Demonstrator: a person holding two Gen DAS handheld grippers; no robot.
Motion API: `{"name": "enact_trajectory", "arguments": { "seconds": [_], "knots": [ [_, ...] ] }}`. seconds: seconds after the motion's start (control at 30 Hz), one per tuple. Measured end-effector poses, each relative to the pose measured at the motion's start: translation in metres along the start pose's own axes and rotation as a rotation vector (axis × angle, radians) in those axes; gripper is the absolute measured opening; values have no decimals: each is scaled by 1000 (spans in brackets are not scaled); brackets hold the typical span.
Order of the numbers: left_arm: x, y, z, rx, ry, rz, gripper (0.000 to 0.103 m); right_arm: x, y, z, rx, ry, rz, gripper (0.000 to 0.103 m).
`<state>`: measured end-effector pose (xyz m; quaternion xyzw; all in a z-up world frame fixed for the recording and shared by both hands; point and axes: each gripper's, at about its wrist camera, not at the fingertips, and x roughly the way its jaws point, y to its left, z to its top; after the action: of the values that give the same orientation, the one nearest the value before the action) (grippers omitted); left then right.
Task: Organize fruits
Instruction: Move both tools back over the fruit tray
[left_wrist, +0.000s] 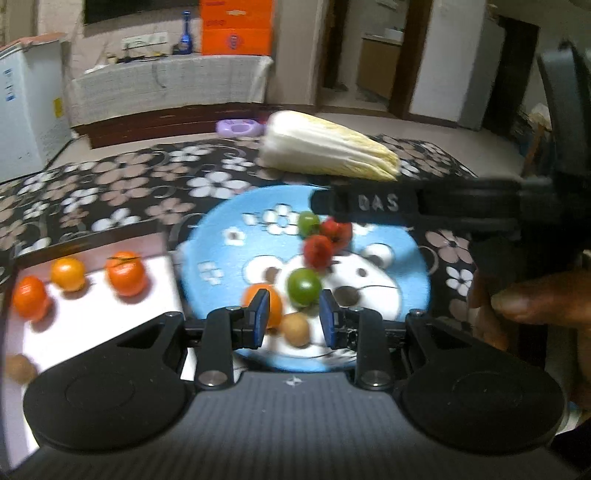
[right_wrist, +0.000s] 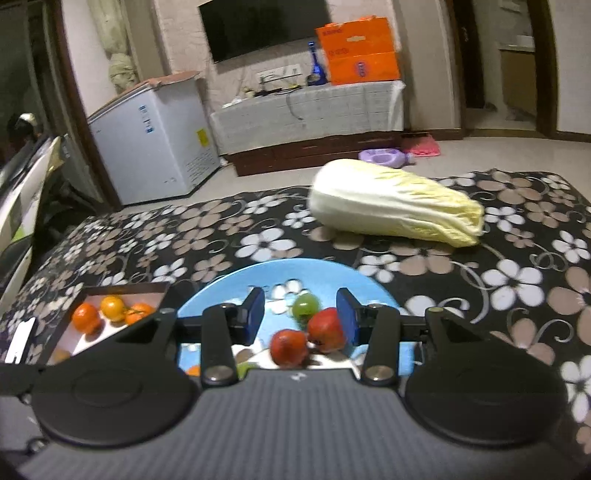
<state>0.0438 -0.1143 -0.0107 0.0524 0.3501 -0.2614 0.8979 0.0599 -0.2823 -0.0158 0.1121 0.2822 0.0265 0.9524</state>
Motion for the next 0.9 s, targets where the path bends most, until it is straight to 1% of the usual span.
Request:
{"name": "enact_trajectory", "arguments": {
  "seconds": [0.1,0.17,0.27,0.4,0.43,0.53,0.63,0.7,0.8,0.87,0.9],
  "knots": [
    [-19,14,-3,-38,-20,65,34,3,11,0,-32,3,28,46],
    [-33,25,-7,-86,-22,110,34,3,19,0,-49,1,54,46],
    [-54,35,-21,-138,-34,185,34,1,31,1,-73,-6,110,46],
    [-67,46,-38,-184,-10,255,34,-1,58,0,-142,-16,203,46],
    [-68,48,-41,-184,-6,265,34,-1,68,-1,-167,-15,235,46],
    [-65,50,-45,-137,-13,318,34,3,94,-7,-250,15,289,45],
    [-63,59,-47,-160,-1,325,34,8,119,-12,-327,41,316,45],
    [-59,66,-47,-177,12,344,34,13,131,-15,-357,56,320,45],
    [-58,78,-47,-225,24,366,34,23,142,-17,-396,63,297,45],
    [-64,84,-49,-259,11,387,34,30,146,-14,-411,81,290,45],
    [-67,84,-51,-254,4,403,34,30,148,-13,-408,97,319,45]
  ]
}}
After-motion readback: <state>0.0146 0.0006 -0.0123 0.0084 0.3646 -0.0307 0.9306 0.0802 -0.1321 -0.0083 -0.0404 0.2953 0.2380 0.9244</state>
